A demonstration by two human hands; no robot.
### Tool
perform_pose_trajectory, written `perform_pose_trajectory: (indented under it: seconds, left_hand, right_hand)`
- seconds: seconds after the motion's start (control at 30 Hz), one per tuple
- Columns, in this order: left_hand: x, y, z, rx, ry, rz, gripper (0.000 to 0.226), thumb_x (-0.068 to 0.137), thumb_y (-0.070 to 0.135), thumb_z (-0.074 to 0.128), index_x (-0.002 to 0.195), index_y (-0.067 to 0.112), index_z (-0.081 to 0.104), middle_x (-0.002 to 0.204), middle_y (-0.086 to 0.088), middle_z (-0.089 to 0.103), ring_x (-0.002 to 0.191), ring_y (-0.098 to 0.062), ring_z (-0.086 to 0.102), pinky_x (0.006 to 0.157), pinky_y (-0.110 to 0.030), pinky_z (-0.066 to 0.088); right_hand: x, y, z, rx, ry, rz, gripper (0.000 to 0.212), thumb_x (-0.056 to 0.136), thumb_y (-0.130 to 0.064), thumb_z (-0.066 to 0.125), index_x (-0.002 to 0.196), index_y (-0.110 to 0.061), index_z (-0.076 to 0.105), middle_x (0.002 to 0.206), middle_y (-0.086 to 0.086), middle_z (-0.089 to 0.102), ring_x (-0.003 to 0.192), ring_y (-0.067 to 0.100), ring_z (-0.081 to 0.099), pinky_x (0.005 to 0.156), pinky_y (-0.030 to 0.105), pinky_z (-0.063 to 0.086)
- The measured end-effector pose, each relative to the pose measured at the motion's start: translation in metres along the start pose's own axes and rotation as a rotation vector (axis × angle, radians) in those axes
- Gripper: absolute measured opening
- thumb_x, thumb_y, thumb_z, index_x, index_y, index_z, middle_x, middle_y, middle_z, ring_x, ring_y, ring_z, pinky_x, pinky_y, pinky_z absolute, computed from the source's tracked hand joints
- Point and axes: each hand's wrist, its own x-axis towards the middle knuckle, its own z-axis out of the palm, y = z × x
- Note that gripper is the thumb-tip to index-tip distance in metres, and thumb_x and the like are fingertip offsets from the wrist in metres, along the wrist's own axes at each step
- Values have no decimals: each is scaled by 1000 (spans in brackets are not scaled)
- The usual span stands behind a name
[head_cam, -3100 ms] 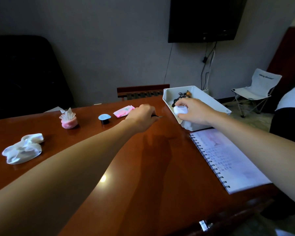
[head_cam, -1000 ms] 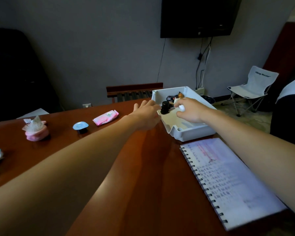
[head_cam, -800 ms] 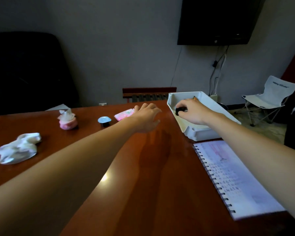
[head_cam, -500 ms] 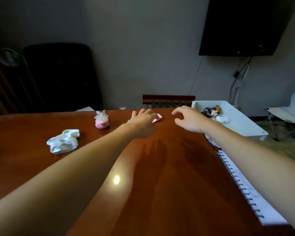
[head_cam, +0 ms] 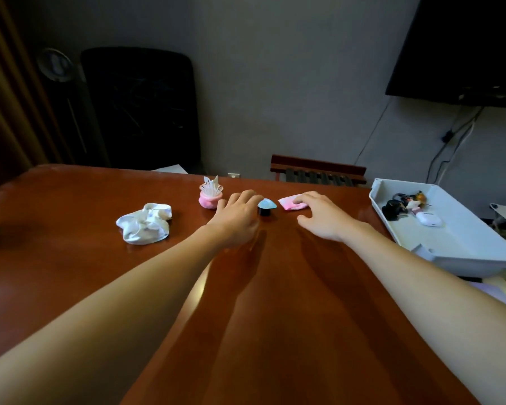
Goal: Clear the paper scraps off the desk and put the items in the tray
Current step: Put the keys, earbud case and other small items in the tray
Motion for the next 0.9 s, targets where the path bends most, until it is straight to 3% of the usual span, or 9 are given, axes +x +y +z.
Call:
perform_pose_trajectory:
  seconds: [0.13,0.3,0.4,0.53,0.67,0.8,0.9]
  left_hand:
    - [22,1,17,-59,-2,22,60,100,30,48,153,31,19,164,3,8,150,-27,10,118,-54,12]
    - [34,-9,45,-70,-40,48,58,101,31,43,153,32,17,164,6,2,150,-23,8,118,-56,15]
    - [34,-16,57,-77,5,41,56,101,36,38,153,33,17,164,7,5,149,-21,15,120,-52,11]
    - [34,-18,59,-122,120,42,46,100,31,41,146,31,33,158,4,22,142,-21,28,116,-46,19]
    - [32,-18,59,-149,152,37,41,98,30,49,138,30,41,150,3,29,135,-20,35,114,-45,24]
    - [30,-17,57,-155,170,28,38,97,27,53,135,29,46,149,2,31,134,-20,37,115,-42,26]
    - [26,-16,55,-172,173,18,35,96,25,55,131,27,50,149,1,34,131,-22,42,113,-40,34]
  right_hand:
    - [18,7,20,-49,3,-17,52,96,-19,53,146,-24,39,161,0,22,149,23,16,119,44,22]
    - [38,22,38,-158,5,-30,57,99,-21,47,153,-23,28,164,1,13,151,22,6,119,44,16]
    - [43,30,51,-158,48,3,52,102,-23,41,152,-22,30,162,-1,21,149,19,15,118,40,20]
    - [40,40,68,-162,326,-12,37,98,-29,49,134,-23,55,139,-1,51,128,18,40,104,30,34]
    - [35,42,70,-212,406,-70,30,92,-37,57,118,-25,65,120,-3,57,114,18,43,91,27,28]
    - [31,38,66,-216,392,-68,26,90,-39,60,112,-26,64,134,-3,53,128,18,39,104,33,28]
    - [25,29,62,-115,277,-42,24,94,-34,56,116,-25,56,143,-3,50,135,21,38,110,35,28]
